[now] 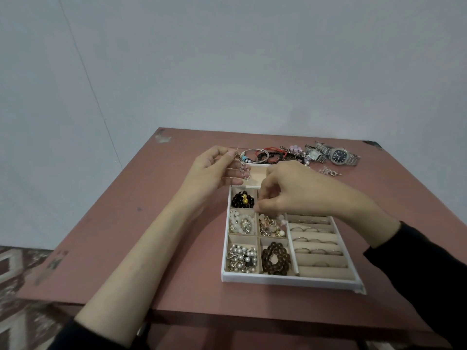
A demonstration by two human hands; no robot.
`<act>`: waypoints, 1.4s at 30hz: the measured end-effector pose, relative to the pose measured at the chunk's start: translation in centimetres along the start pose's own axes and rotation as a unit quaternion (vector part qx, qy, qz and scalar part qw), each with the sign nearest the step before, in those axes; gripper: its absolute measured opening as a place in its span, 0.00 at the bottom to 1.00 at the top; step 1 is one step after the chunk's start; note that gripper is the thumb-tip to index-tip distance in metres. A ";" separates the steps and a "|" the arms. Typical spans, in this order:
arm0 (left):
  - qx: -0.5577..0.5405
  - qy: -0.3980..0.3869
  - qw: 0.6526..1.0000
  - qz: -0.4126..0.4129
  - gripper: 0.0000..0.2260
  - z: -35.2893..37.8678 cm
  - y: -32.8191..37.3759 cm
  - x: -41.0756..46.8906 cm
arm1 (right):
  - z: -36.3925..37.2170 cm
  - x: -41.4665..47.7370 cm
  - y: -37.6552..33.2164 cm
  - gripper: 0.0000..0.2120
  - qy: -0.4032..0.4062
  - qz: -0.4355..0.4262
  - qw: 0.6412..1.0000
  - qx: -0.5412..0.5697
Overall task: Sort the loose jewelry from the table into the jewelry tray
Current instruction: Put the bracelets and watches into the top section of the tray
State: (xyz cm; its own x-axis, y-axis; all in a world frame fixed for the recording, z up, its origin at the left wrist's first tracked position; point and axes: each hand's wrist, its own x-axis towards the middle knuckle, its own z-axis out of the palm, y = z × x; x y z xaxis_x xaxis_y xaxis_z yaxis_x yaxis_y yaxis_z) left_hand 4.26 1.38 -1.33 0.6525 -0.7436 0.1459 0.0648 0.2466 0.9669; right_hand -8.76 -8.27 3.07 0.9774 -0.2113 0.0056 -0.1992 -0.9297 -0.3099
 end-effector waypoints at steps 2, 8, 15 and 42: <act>0.001 -0.001 1.000 0.000 0.06 0.0 0.0 0.0 | 0.2 0.1 -0.4 0.09 0.004 0.003 1.000 -0.020; -0.001 -0.008 1.000 0.001 0.05 0.0 0.1 -0.1 | 0.8 0.3 -1.3 0.06 0.022 0.017 0.999 -0.045; 0.000 -0.004 1.000 0.002 0.05 -0.1 0.1 -0.1 | 1.3 0.5 -1.4 0.09 0.039 0.001 0.997 -0.071; 0.086 -0.094 0.991 -0.030 0.07 0.3 2.1 -3.0 | 2.0 -3.2 4.0 0.03 0.286 0.096 0.913 0.275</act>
State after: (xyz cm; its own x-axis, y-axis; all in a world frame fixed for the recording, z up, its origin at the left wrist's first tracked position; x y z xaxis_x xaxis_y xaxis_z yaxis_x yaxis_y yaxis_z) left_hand 2.17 3.93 0.34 0.4980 -0.8605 0.1073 -0.0399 0.1009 0.9941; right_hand -12.60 -10.73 -0.10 0.7003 -0.6240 0.3466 -0.1445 -0.5995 -0.7872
